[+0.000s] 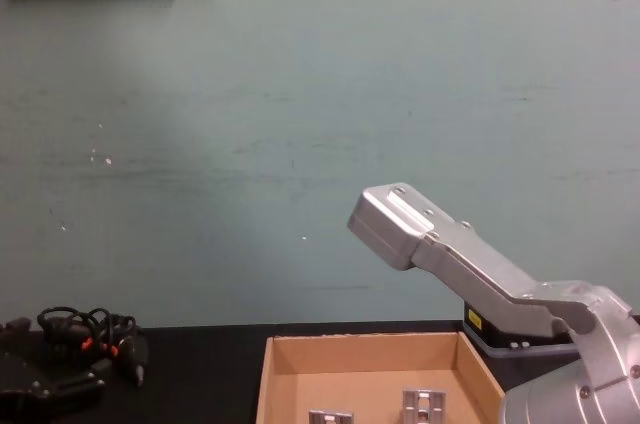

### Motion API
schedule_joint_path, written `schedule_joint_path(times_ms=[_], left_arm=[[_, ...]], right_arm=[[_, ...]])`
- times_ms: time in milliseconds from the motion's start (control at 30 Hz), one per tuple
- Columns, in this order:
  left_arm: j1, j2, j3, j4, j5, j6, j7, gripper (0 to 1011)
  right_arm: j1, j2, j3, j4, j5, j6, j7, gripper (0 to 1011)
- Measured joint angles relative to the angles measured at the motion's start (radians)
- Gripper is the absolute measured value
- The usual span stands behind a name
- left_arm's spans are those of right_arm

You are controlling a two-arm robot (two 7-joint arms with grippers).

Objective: Use one hand to pick up the angle iron from the table and place it into the box.

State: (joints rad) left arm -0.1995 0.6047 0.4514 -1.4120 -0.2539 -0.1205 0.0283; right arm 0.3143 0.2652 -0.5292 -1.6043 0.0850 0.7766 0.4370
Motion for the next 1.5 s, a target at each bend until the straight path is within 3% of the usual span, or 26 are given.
schedule_joint_path(times_ms=[267,1133,1500], left_arm=[[0.0,0.0,0.0,0.0,0.0,0.0,0.0,1000],[0.0,0.0,0.0,0.0,0.0,0.0,0.0,1000],[0.0,0.0,0.0,0.0,0.0,0.0,0.0,1000]], right_arm=[[-0.006,-0.009,0.008,0.004,-0.007,-0.004,0.004,896],[-0.007,-0.018,0.014,0.015,-0.025,-0.016,0.025,77],[-0.014,-0.016,0.032,0.001,-0.012,-0.024,0.028,57]])
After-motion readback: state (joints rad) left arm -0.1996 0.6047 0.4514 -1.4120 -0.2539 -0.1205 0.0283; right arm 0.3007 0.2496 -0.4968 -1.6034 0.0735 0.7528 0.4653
